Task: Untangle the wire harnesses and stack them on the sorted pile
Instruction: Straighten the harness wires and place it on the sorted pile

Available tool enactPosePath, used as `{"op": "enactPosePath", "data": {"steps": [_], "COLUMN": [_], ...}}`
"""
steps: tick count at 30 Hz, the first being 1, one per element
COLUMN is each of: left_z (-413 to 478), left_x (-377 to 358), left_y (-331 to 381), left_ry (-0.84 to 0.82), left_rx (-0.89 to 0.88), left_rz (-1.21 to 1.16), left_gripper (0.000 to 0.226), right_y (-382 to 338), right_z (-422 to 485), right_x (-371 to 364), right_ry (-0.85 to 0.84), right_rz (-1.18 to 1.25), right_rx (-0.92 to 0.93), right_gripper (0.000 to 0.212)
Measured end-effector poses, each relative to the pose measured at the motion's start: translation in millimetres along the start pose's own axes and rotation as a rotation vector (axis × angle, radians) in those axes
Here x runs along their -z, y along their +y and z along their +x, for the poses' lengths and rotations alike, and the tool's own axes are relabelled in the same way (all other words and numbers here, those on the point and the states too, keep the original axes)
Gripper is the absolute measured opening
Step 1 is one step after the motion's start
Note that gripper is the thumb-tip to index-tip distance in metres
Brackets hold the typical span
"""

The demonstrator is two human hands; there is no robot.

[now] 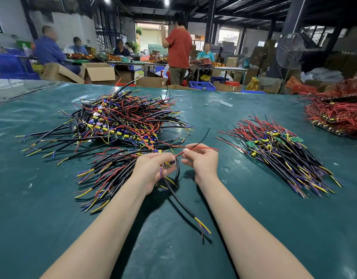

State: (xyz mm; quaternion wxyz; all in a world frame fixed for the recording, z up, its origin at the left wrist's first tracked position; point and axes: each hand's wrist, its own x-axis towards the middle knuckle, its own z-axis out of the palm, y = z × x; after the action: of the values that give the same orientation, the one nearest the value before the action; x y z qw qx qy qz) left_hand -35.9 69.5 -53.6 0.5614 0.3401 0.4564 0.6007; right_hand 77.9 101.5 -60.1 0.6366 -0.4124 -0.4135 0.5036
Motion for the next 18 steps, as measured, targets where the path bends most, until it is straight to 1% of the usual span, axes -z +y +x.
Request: {"op": "enactPosePath", "data": {"steps": [4,7,10,12,14,17,18], "left_z": [-0.1,0.6,-1.4,-3.6,-5.9,-8.4,-8.7], "left_x": [-4.9,-5.6,-5.4,-1.9,2.2,1.9,1.2], "left_y": [-6.0,-6.3,-6.6,-7.4,-8.6,-9.2,-8.9], "left_ry": [-0.034,-0.067,-0.092,-0.100,-0.093,-0.077,-0.061], "left_rx": [0.044,0.048,0.025,0.014,0.009,0.016,0.020], "left_rz": [-0.083,-0.082,-0.041,-0.015,-0.017,-0.037,-0.055], "left_gripper": [0.014,0.014,0.015,0.015,0.015,0.017,0.018], "right_y": [-1.1,-3.4,-2.6,-0.3,-1.1,-3.9,-4.6], "right_z": [8.5,14.9,18.0,17.4,16.4,18.2,17.9], "right_x": [16.9,23.1,27.1,27.5,29.4,38.9,40.2], "right_ry": [0.131,0.238,0.286,0.298,0.311,0.388,0.388], "right_rz": [0.056,0.159,0.236,0.229,0.224,0.270,0.298], "right_rx": [0.032,0.043,0.047,0.047,0.044,0.056,0.057], "right_gripper": [0.025,0.026,0.026,0.025,0.023,0.022,0.020]}}
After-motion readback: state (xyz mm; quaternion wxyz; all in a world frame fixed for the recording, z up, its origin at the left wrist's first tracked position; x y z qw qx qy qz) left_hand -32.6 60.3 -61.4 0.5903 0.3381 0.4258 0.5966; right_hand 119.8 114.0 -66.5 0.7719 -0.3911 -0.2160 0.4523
